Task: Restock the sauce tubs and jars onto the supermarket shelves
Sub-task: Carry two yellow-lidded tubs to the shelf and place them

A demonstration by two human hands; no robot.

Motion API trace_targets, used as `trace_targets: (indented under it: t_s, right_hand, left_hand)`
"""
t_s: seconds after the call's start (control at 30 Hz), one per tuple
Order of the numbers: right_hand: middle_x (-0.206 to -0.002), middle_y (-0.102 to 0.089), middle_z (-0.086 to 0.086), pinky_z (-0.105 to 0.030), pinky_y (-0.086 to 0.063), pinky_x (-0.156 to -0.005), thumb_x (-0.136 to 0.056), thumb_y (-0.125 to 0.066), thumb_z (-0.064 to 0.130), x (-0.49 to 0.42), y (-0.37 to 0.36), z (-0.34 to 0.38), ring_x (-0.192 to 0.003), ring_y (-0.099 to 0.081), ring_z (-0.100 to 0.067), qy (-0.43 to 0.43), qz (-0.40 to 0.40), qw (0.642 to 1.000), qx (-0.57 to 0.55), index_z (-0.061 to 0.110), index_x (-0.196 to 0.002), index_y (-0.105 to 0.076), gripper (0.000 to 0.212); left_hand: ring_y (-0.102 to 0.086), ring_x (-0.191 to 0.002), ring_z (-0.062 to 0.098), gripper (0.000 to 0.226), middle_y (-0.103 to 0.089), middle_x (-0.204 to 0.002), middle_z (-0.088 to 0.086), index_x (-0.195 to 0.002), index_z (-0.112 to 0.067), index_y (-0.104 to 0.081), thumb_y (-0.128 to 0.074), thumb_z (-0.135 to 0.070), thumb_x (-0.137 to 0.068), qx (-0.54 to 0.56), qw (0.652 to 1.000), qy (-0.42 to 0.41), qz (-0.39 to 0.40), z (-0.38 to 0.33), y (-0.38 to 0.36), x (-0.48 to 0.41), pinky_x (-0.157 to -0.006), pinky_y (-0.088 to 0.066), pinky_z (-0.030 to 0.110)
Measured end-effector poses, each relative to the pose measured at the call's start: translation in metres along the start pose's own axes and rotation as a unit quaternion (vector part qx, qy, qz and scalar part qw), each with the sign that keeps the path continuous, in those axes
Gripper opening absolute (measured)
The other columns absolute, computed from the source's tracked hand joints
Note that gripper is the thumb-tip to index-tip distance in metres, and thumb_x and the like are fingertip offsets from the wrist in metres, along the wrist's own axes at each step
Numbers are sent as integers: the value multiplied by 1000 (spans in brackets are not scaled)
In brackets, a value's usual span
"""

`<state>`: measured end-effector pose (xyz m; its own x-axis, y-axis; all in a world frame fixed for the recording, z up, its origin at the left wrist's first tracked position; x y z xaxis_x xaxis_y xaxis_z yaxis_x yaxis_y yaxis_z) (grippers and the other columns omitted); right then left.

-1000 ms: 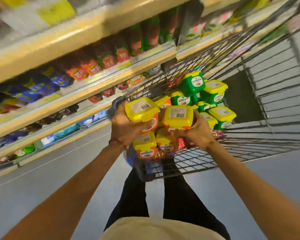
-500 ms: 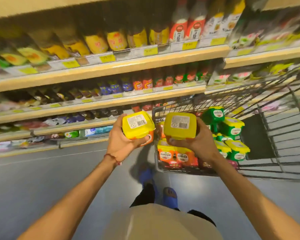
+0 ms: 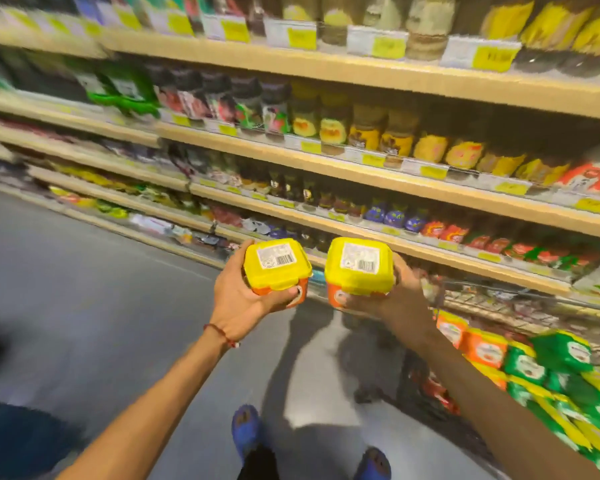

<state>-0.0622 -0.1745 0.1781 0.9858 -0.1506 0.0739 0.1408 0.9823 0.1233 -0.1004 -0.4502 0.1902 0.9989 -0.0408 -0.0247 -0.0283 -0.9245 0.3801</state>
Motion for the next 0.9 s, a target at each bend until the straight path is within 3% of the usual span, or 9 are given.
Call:
trace_targets:
  t_s: [0.17, 0.3, 0.4, 0.53, 0.63, 0.7, 0.8, 0.9]
  right_hand:
    - [-108, -78, 4, -23, -57, -80, -49, -98, -2, -40, -130, 32, -95, -74, -9, 11, 26, 999, -15, 9, -125, -62, 85]
    - [-113, -77, -3, -27, -60, -80, -49, -96, -10, -72, -223, 53, -105, -74, -20, 0, 47, 998, -43, 7, -129, -60, 89]
    - [-112, -78, 1, -24, -60, -76, -50, -97, -9, -93, -286, 77, -102, -75, -16, -2, 57, 996, -64, 12, -128, -61, 89]
    - [-113, -77, 0, -37, -63, -80, -53, -96, -8, -133, -362, 105, -103, -75, -19, -5, 92, 993, -74, 15, -128, -61, 86]
    - [-111, -78, 1, -34, -64, -73, -55, -94, -9, -174, -418, 127, -99, -76, -18, 11, 126, 990, -67, 16, -128, -61, 83]
    - [-111, -78, 4, -31, -63, -74, -54, -95, -7, -207, -453, 139, -99, -75, -16, 28, 140, 988, -55, 18, -127, -61, 84]
    - [-116, -76, 6, -35, -62, -84, -53, -99, 3, -257, -508, 163, -106, -73, -14, 57, 163, 984, -38, 20, -130, -59, 89]
    - [-114, -75, 14, -30, -60, -86, -48, -102, 19, -299, -556, 194, -106, -72, -7, 97, 159, 982, -2, 24, -130, -59, 92]
  left_hand:
    - [-65, -116, 11, 112, -66, -129, -2, -142, -31, -45, -92, -59, -44, 16, 998, 7, -53, 36, 123, -33, -102, -54, 39]
    - [-62, -120, 10, 114, -62, -133, -2, -142, -31, -44, -93, -61, -43, 18, 997, 2, -81, 56, 206, -62, -104, -53, 41]
    - [-63, -115, 1, 104, -64, -127, -9, -137, -37, -46, -92, -60, -46, 0, 995, -14, -96, 64, 262, -87, -96, -56, 27]
    - [-61, -114, -3, 107, -62, -129, -4, -144, -22, -45, -97, -43, -52, 17, 992, -15, -128, 79, 325, -124, -84, -52, 8]
    - [-60, -110, -12, 114, -61, -127, -9, -147, -22, -43, -96, -54, -51, 38, 988, -7, -147, 96, 370, -163, -79, -51, 6]
    - [-59, -113, -8, 114, -60, -127, -13, -146, -27, -43, -88, -63, -47, 24, 986, -5, -162, 105, 403, -194, -80, -51, 6]
    - [-61, -111, -7, 108, -63, -123, -15, -141, -30, -45, -87, -61, -46, 34, 980, -7, -198, 112, 451, -240, -80, -50, 5]
    - [-63, -107, -10, 109, -64, -123, -14, -142, -23, -46, -90, -54, -47, 52, 975, 2, -216, 121, 496, -283, -79, -52, 7]
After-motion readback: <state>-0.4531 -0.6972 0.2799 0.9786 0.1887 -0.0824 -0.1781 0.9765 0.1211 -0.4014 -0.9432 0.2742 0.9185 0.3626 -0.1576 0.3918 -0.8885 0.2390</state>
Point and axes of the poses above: each hand's wrist, its own x-axis away from the middle knuckle, its own y-axis out of the back of the hand, z = x × y, the point moved 10 cm from there along -x, towards the middle knuckle
